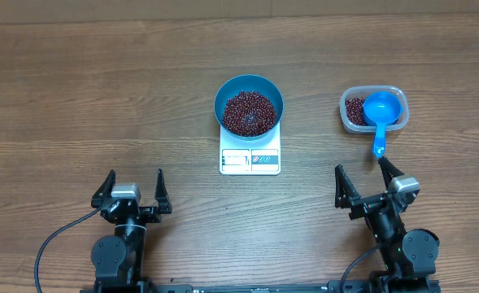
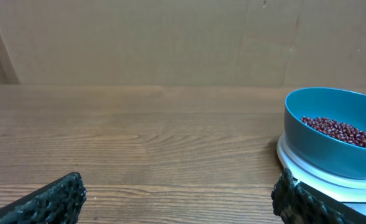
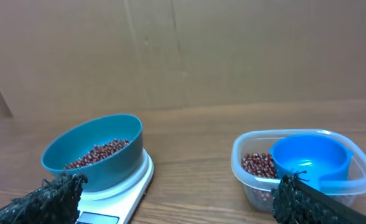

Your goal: Scoop item into bowl and weigh 150g on scale

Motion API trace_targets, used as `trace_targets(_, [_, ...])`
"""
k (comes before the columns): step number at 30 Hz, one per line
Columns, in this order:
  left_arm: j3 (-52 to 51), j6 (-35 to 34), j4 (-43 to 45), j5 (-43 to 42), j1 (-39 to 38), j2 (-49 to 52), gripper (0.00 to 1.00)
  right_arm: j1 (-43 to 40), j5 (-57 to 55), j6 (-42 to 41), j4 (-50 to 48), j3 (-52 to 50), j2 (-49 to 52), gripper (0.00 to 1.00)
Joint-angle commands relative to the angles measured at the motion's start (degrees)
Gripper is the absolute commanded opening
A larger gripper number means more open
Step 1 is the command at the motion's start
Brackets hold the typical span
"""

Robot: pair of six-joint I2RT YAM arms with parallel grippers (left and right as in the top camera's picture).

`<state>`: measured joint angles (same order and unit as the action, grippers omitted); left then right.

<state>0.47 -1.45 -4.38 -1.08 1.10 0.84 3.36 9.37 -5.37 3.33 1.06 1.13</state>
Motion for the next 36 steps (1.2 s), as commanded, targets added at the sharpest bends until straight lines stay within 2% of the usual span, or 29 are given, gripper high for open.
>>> trace_targets(1, [-0.2,0.81,-0.09,-0.42,-0.39,-0.59,1.0,-0.61,-1.9,1.44,0.87,-0.61,-1.01,1.0])
trace_targets(9, [-0.2,0.81,-0.09,-0.44,-0.39,-0.59,1.0,-2.71,-4.87,1.42,1.27,-0.61,-1.01,1.0])
trace_targets(17, [-0.2,0.81,-0.09,-0.44,-0.39,-0.59,0.99,-2.82,-4.59,8.5,1.29,-0.61,-1.01,1.0])
trace_targets(36, [-0.2,0.81,-0.09,-0.42,-0.39,-0.59,1.0,-2.78,-5.42,8.63,1.29,-0.59,-1.01,1.0])
